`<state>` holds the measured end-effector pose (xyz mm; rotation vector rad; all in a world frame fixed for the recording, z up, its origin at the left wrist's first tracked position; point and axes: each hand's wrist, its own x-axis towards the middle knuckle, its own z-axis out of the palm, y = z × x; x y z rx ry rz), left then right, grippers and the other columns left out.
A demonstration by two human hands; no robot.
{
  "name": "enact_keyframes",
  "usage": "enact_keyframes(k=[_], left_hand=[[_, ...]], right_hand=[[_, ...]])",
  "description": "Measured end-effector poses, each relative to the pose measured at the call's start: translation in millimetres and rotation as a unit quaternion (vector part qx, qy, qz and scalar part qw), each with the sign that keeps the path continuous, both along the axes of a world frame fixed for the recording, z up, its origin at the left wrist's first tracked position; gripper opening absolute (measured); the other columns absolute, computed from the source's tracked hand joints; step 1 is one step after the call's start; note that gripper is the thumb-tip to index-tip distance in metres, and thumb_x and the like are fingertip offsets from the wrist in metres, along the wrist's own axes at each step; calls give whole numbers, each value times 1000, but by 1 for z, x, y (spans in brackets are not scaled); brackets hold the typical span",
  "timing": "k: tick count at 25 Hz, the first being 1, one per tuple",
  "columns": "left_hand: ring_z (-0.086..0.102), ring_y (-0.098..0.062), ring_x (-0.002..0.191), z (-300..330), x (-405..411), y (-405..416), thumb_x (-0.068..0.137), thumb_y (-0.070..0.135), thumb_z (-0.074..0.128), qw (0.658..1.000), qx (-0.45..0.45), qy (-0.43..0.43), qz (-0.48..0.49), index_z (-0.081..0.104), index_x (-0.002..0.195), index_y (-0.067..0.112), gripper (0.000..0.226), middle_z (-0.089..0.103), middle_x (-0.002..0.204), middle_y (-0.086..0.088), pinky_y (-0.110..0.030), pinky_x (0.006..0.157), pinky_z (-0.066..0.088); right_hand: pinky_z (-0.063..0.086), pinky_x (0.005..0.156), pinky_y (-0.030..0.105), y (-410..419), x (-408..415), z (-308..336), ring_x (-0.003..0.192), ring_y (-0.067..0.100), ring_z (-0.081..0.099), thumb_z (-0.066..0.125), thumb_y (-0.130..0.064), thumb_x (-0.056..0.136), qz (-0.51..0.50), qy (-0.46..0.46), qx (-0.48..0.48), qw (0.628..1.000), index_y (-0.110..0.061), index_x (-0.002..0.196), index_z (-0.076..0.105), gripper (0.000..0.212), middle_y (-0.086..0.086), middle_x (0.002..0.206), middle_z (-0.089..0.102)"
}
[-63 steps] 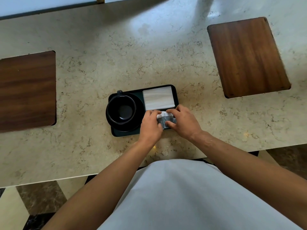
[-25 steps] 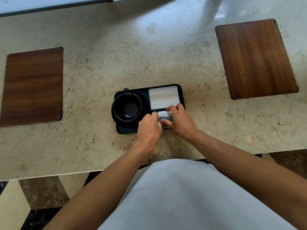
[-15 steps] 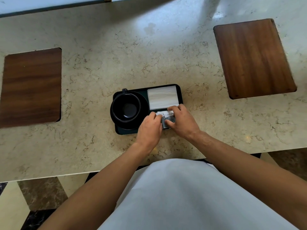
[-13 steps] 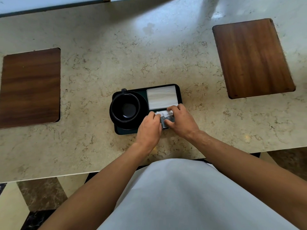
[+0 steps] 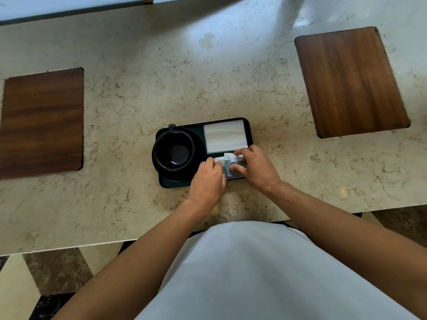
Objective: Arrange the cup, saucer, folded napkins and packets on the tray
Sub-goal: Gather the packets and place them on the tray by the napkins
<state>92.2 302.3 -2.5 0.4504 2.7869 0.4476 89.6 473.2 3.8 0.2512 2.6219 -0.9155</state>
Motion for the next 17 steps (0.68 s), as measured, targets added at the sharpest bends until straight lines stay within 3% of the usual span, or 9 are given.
enact_keyframes(k=[6, 17], left_hand=[[56, -21, 104, 2, -3, -4, 96, 29, 68, 1000, 9, 0, -9, 61, 131, 5, 43, 57, 117, -9, -35, 89, 56], [58, -22, 106, 4, 0, -4, 98, 24, 64, 1000, -4, 11, -11, 60, 133, 5, 40, 57, 122, -12, -35, 91, 57]], right_hand=[[52, 97, 34, -1, -1, -1, 111, 21, 61, 71, -34, 95, 8, -3, 6, 1000, -19, 139, 60, 48, 5, 128, 55], [55, 90, 35, -5, -3, -1, 109, 20, 61, 66, -35, 98, 20, -3, 36, 999, -22, 139, 58, 44, 4, 129, 54]])
